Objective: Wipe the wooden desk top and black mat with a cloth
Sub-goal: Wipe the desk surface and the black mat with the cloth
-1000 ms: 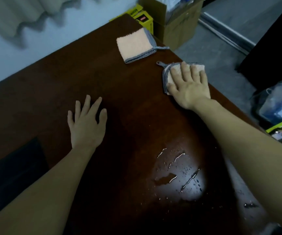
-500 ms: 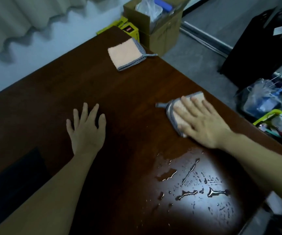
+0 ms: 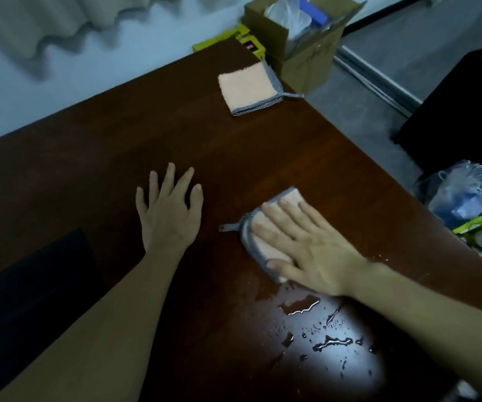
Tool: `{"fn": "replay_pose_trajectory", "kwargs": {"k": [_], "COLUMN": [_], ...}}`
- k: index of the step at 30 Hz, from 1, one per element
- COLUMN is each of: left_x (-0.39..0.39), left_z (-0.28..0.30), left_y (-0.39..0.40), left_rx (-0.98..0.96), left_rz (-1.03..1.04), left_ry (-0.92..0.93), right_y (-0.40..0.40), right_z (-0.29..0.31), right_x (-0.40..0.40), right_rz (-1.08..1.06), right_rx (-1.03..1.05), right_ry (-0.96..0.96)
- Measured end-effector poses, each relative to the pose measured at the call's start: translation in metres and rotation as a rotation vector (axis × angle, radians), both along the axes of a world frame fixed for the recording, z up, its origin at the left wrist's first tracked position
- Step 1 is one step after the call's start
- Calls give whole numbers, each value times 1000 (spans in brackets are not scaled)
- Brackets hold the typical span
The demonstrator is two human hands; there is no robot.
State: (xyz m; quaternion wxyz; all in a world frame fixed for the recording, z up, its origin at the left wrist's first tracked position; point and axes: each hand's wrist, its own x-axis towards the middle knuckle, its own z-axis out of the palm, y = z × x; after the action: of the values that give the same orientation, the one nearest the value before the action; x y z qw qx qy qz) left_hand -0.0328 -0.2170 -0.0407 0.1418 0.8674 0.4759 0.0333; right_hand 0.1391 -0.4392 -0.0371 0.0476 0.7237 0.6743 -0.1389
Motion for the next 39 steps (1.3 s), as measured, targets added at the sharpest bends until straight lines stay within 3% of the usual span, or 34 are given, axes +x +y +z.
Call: {"fn": "replay_pose_trajectory", "kwargs": {"k": [5,9,13,17,21,23,26,30,33,39], "left_x": [2,3,2,-9,-49,-80,-134,-190,-208,-210], "left_z": [-1,-1,-3,5,15,19,19,16,10,-6], "left_y": [2,2,1,-8,-28,-41,-54,-61,-66,-75], "left_rx": [-9,10,9,6,15,24,33,52,17,-10], "left_rz": [16,0,20,1,-19,-36,-2,123,138,109], "left_ry": [14,-2,-50,-265,-269,-216,-117,-34,-6,55], "right_y": [12,48,57,11,-13,7,52,85,70,-16], "right_z": [2,4,1,-2,-2,-1,-1,3,5,0], "right_x": [87,91,50,-9,-1,20,36,8,-34,-108], "right_rz": [-300,-462,-318,34,288,274,62,-144,-91,218], "right_rx": [-38,-46,-26,57,19,20,6,-42,-40,49], "right_ry": [-101,-71,-44,-12,-1,-27,-52,-37,-31,24]}}
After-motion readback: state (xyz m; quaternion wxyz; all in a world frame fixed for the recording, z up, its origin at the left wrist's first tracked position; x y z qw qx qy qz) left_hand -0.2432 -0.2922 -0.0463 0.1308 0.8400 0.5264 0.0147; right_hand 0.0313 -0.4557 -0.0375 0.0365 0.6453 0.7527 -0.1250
